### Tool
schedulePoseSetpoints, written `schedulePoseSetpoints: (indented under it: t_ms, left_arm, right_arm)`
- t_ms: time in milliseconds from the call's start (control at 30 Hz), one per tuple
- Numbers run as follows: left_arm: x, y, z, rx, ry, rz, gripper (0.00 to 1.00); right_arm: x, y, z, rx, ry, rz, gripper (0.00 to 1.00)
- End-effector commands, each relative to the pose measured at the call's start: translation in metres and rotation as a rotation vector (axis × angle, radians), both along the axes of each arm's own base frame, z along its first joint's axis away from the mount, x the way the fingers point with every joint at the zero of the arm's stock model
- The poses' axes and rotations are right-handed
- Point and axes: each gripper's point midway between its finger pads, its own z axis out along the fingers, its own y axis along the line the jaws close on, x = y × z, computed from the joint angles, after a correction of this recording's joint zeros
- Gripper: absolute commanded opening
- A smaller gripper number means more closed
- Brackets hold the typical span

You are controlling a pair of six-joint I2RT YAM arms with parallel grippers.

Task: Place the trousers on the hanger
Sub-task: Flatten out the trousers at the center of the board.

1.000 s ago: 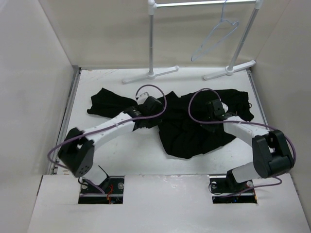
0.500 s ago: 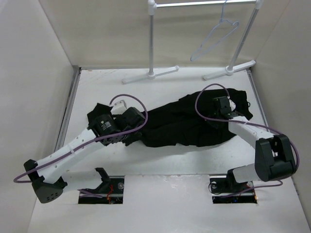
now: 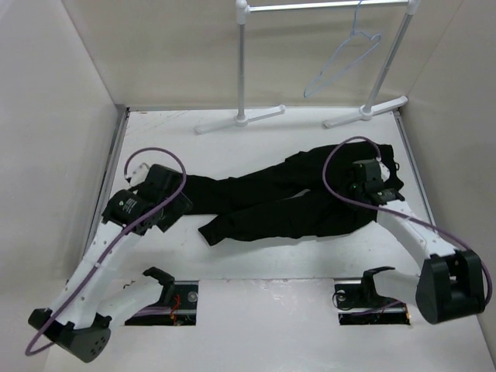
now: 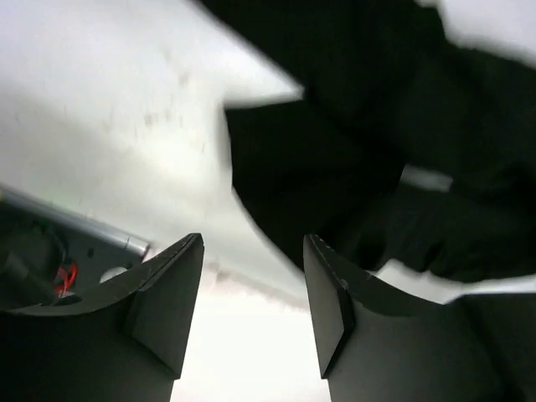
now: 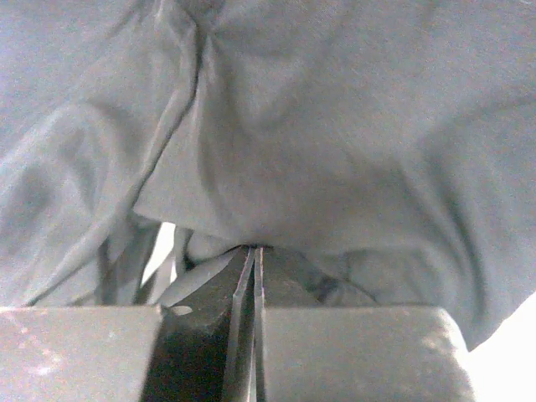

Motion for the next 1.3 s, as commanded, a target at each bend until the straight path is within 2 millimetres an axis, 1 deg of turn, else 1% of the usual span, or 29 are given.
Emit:
schedulePoseSetpoints:
  t_ms: [0,100,133,167,200,233,267,300,333,367,433,500,567,667,733,800,933,967,1033,1067,1133,1200,1267]
  left_arm:
    - [0.062,0.026,0.004,0.102,-0.149,0.082,0.49]
    - [0.128,0.051,-0.001,0.140,-0.215,0.156,0.49]
    - [0.145,0.059,-0.002,0.145,-0.231,0.181,0.49]
    - [0.173,0.068,-0.003,0.166,-0.245,0.193,0.49]
    - [0.188,0.075,-0.006,0.188,-0.241,0.192,0.48]
    - [0.211,0.090,-0.012,0.226,-0.232,0.212,0.48]
    - [0.223,0.100,-0.014,0.252,-0.227,0.224,0.48]
    - [0.238,0.108,-0.023,0.283,-0.202,0.221,0.48]
    - [0.254,0.123,-0.034,0.315,-0.162,0.226,0.47]
    - [0.262,0.131,-0.041,0.326,-0.139,0.230,0.47]
    - [0.281,0.142,-0.062,0.333,-0.083,0.215,0.46]
    - [0.294,0.153,-0.080,0.331,-0.036,0.219,0.46]
    - [0.300,0.161,-0.098,0.323,0.004,0.226,0.45]
    - [0.308,0.165,-0.117,0.318,0.036,0.229,0.43]
    - [0.313,0.164,-0.126,0.315,0.049,0.217,0.41]
    - [0.317,0.160,-0.136,0.306,0.067,0.197,0.39]
    - [0.316,0.154,-0.156,0.274,0.106,0.176,0.34]
    - [0.315,0.153,-0.161,0.267,0.114,0.171,0.30]
    - [0.314,0.149,-0.166,0.252,0.126,0.163,0.13]
    - [0.314,0.149,-0.166,0.248,0.124,0.163,0.08]
    - [0.321,0.156,-0.155,0.251,0.089,0.201,0.01]
    - [0.335,0.177,-0.128,0.244,0.017,0.295,0.00]
    - [0.355,0.199,-0.092,0.220,-0.087,0.384,0.00]
  right_arm:
    - [-0.020,-0.015,0.014,-0.039,-0.028,-0.025,0.05]
    - [-0.047,-0.019,0.015,-0.046,-0.020,-0.005,0.05]
    - [-0.057,-0.020,0.014,-0.049,-0.013,0.003,0.06]
    - [-0.066,-0.020,0.012,-0.045,-0.004,0.007,0.08]
    - [-0.073,-0.020,0.012,-0.042,-0.002,0.008,0.09]
    - [-0.078,-0.021,0.012,-0.038,-0.003,0.008,0.11]
    - [-0.081,-0.021,0.015,-0.035,-0.013,0.013,0.13]
    - [-0.083,-0.021,0.017,-0.034,-0.020,0.016,0.16]
    - [-0.085,-0.021,0.019,-0.033,-0.024,0.017,0.20]
    - [-0.086,-0.022,0.023,-0.034,-0.032,0.016,0.27]
    - [-0.085,-0.022,0.031,-0.031,-0.051,0.020,0.42]
    - [-0.083,-0.021,0.040,-0.033,-0.074,0.029,0.53]
    - [-0.080,-0.016,0.047,-0.038,-0.085,0.050,0.57]
    - [-0.078,-0.010,0.053,-0.044,-0.098,0.081,0.58]
    - [-0.078,-0.007,0.057,-0.044,-0.109,0.092,0.58]
    - [-0.078,-0.009,0.058,-0.054,-0.108,0.086,0.58]
    - [-0.074,-0.017,0.061,-0.084,-0.112,0.076,0.63]
    - [-0.072,-0.019,0.062,-0.091,-0.112,0.070,0.65]
    - [-0.069,-0.027,0.064,-0.099,-0.117,0.049,0.68]
    - [-0.067,-0.031,0.065,-0.101,-0.120,0.036,0.69]
    - [-0.063,-0.039,0.067,-0.108,-0.126,0.008,0.71]
    - [-0.058,-0.050,0.068,-0.115,-0.126,-0.021,0.72]
    - [-0.051,-0.058,0.069,-0.120,-0.127,-0.042,0.71]
